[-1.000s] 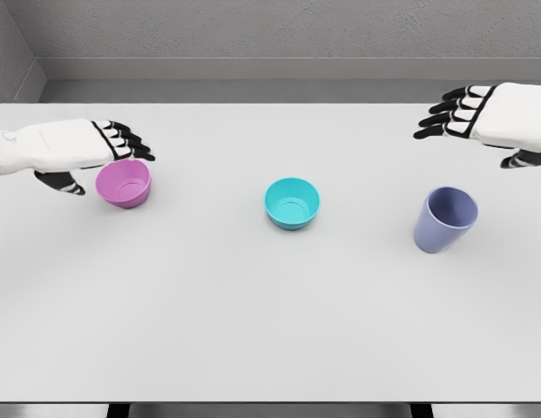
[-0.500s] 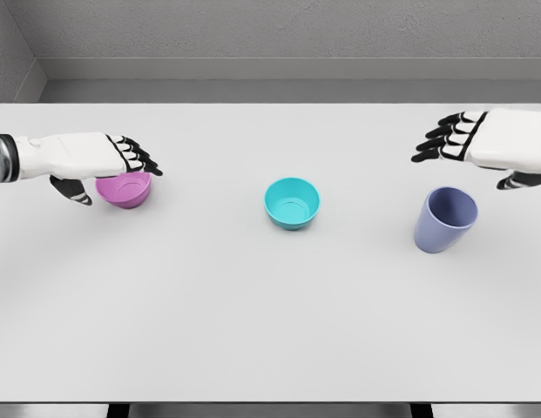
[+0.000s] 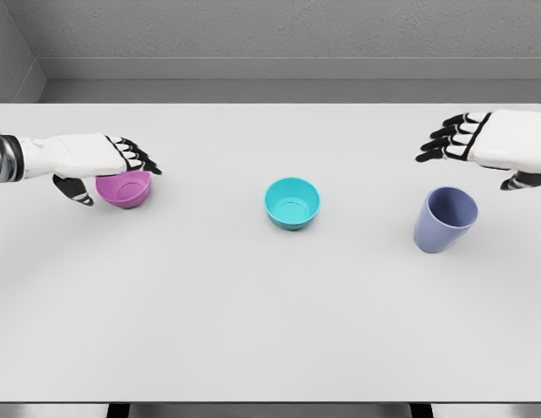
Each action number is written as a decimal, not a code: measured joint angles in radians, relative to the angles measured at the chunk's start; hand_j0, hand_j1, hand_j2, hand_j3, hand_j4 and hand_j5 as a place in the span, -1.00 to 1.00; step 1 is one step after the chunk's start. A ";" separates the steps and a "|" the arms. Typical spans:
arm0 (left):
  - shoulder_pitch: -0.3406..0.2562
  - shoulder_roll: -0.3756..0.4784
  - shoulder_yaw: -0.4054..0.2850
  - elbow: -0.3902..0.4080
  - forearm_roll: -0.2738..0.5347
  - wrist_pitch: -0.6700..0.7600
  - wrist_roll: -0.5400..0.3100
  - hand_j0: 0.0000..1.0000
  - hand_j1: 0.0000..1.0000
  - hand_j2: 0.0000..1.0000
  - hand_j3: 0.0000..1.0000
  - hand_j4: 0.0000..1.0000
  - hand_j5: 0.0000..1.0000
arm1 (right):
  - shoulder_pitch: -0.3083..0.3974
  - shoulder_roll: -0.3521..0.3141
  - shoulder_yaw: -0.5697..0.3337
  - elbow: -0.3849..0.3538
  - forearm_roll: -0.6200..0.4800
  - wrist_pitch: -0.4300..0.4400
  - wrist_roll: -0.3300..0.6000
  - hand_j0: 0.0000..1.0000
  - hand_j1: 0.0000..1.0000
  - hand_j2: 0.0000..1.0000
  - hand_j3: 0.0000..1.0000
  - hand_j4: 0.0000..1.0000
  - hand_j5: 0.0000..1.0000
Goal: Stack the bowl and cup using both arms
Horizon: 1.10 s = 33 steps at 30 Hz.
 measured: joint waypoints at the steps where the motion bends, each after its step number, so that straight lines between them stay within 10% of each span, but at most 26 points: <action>1: 0.000 -0.001 0.000 0.004 0.000 0.000 0.000 1.00 1.00 1.00 1.00 1.00 1.00 | 0.008 -0.001 -0.001 0.000 0.001 0.000 0.000 1.00 1.00 1.00 1.00 1.00 1.00; 33: -0.018 -0.100 0.002 0.153 -0.049 0.000 0.004 1.00 1.00 1.00 1.00 1.00 1.00 | 0.008 0.005 0.064 0.019 0.004 0.000 0.000 1.00 1.00 1.00 1.00 1.00 1.00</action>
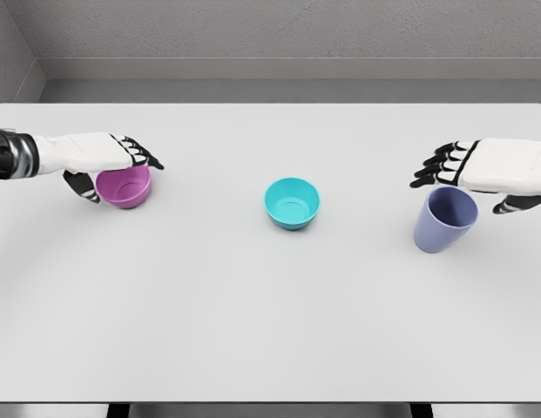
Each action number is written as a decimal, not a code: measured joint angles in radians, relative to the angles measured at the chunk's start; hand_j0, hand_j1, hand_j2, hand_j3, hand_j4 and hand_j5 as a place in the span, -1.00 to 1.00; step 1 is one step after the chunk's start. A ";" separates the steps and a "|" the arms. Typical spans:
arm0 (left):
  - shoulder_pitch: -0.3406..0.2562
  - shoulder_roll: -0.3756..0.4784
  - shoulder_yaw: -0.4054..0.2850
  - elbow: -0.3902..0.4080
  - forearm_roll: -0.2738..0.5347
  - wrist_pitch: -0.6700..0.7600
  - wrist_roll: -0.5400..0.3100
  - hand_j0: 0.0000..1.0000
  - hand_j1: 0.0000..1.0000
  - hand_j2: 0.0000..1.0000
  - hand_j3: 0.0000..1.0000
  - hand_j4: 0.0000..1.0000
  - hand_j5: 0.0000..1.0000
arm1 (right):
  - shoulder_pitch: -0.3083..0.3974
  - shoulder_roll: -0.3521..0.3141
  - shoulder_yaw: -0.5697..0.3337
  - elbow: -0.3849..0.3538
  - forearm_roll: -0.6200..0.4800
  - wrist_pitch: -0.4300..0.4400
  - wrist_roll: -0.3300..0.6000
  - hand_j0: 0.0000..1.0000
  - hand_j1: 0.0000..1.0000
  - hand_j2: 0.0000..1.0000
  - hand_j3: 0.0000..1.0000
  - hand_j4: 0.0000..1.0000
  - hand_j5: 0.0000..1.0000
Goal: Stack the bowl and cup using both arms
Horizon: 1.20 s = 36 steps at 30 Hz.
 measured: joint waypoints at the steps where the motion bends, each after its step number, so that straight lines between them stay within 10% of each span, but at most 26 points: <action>1: 0.000 -0.002 0.000 0.003 -0.003 0.000 0.000 1.00 1.00 1.00 1.00 1.00 1.00 | 0.000 0.001 0.001 0.004 0.003 0.000 0.000 1.00 1.00 1.00 1.00 1.00 1.00; 36: 0.006 -0.021 -0.005 0.011 -0.042 0.000 -0.001 1.00 1.00 1.00 1.00 1.00 1.00 | 0.003 0.036 0.048 0.049 0.062 0.000 0.000 1.00 1.00 1.00 1.00 1.00 1.00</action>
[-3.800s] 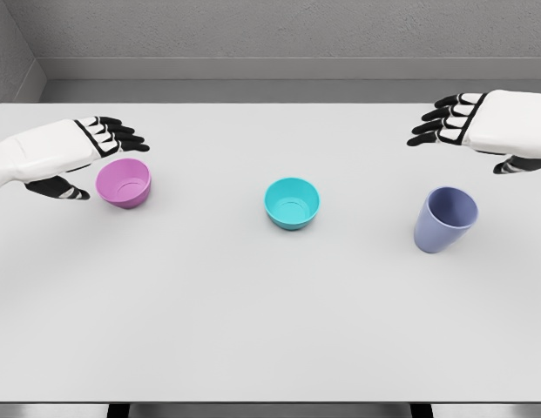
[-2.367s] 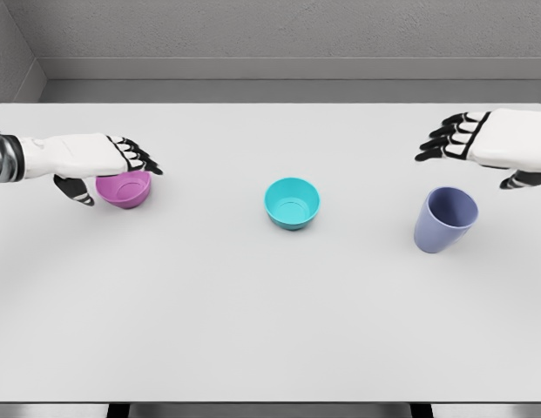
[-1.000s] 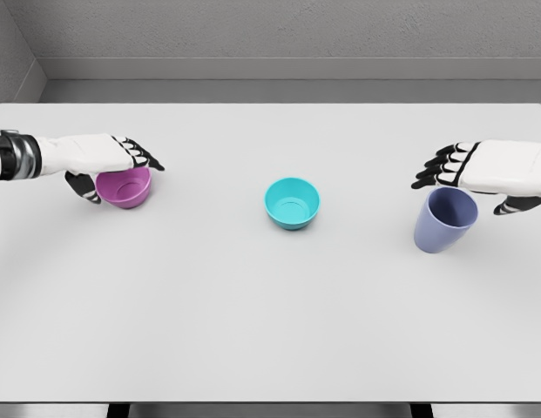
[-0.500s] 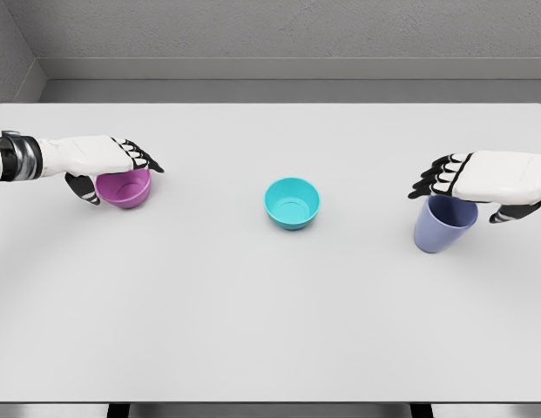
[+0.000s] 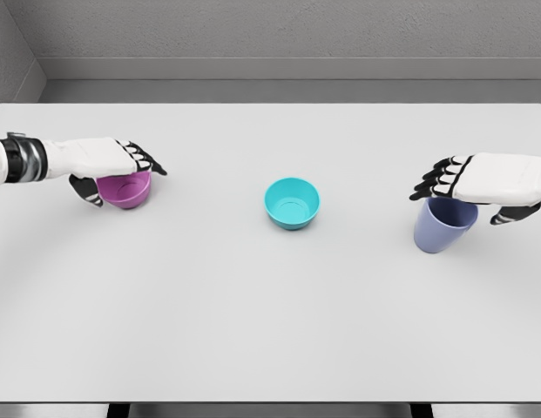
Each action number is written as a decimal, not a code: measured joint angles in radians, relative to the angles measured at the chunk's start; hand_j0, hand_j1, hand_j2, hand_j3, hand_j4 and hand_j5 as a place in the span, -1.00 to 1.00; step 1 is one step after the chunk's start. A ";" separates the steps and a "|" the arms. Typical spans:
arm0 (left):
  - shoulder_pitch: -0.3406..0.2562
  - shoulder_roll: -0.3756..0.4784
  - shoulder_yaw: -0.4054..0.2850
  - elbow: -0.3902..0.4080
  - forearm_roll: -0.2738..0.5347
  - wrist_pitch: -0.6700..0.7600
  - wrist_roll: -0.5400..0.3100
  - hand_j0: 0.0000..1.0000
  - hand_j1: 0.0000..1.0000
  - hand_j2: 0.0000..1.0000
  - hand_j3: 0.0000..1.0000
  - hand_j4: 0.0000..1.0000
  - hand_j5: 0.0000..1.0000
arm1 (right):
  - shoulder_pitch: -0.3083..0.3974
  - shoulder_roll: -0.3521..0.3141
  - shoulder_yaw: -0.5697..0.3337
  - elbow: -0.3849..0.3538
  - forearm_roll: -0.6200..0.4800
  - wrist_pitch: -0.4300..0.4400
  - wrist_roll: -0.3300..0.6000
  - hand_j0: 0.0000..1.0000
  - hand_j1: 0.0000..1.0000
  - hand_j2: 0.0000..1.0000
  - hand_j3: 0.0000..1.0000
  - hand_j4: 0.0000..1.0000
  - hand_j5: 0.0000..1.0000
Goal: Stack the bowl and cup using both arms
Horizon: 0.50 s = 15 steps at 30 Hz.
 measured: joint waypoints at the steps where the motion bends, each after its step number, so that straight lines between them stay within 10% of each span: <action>1: 0.000 -0.001 0.000 0.000 -0.002 0.000 0.000 1.00 1.00 1.00 1.00 1.00 1.00 | 0.000 0.002 0.000 0.000 0.000 0.000 0.000 1.00 1.00 1.00 1.00 1.00 1.00; 15: 0.000 -0.009 0.000 0.000 -0.020 0.000 0.000 0.79 0.79 0.79 0.79 0.79 0.79 | 0.000 0.016 0.002 0.000 0.011 0.000 0.000 1.00 1.00 1.00 1.00 1.00 1.00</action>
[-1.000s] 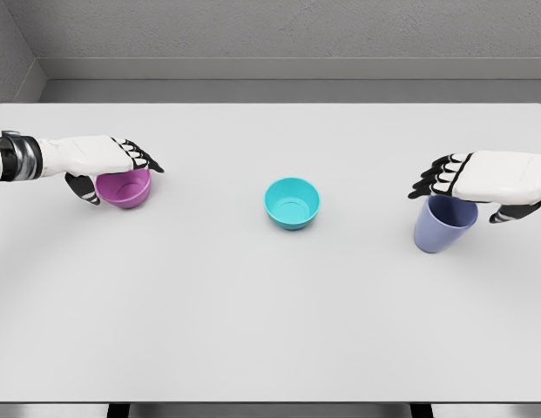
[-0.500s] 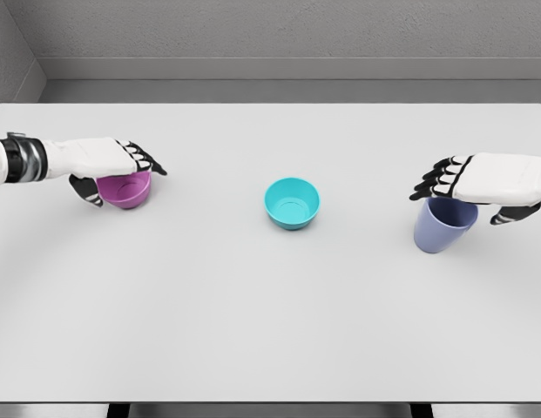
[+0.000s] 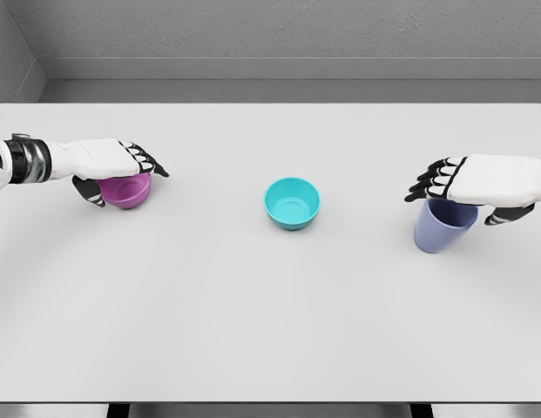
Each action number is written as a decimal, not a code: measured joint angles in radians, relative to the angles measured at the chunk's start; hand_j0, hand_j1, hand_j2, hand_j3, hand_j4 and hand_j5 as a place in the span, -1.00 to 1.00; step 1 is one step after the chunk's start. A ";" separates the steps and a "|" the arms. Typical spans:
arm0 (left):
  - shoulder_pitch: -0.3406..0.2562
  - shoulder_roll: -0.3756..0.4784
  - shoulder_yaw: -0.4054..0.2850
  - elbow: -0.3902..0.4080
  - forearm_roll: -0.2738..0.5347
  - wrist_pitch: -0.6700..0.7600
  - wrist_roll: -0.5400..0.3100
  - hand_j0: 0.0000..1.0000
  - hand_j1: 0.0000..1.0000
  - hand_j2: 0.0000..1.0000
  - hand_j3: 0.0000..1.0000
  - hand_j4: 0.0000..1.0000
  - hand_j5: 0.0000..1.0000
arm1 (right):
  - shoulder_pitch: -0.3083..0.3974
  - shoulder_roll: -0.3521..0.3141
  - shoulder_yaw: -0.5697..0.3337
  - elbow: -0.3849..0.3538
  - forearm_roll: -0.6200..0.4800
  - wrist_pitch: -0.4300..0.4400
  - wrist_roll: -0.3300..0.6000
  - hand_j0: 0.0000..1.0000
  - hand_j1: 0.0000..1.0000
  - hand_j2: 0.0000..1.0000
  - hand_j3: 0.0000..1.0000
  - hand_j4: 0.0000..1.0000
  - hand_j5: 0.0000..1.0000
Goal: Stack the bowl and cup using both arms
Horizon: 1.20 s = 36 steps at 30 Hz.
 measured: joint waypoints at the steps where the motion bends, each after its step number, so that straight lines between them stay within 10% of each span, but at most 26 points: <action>1: 0.000 0.000 0.000 0.000 -0.001 0.000 0.000 0.73 0.73 0.73 0.73 0.73 0.73 | 0.000 0.000 0.000 0.000 0.000 0.000 0.000 1.00 1.00 1.00 1.00 1.00 1.00; 9: 0.002 0.001 -0.004 -0.002 -0.004 0.000 0.000 0.42 0.42 0.42 0.42 0.42 0.42 | 0.000 0.000 -0.001 0.001 0.000 0.000 0.000 1.00 1.00 1.00 1.00 1.00 1.00; 36: -0.139 -0.125 -0.016 -0.121 0.004 0.000 -0.002 0.41 0.41 0.41 0.41 0.41 0.41 | -0.006 0.000 -0.010 0.002 0.000 0.000 0.000 1.00 1.00 1.00 1.00 1.00 1.00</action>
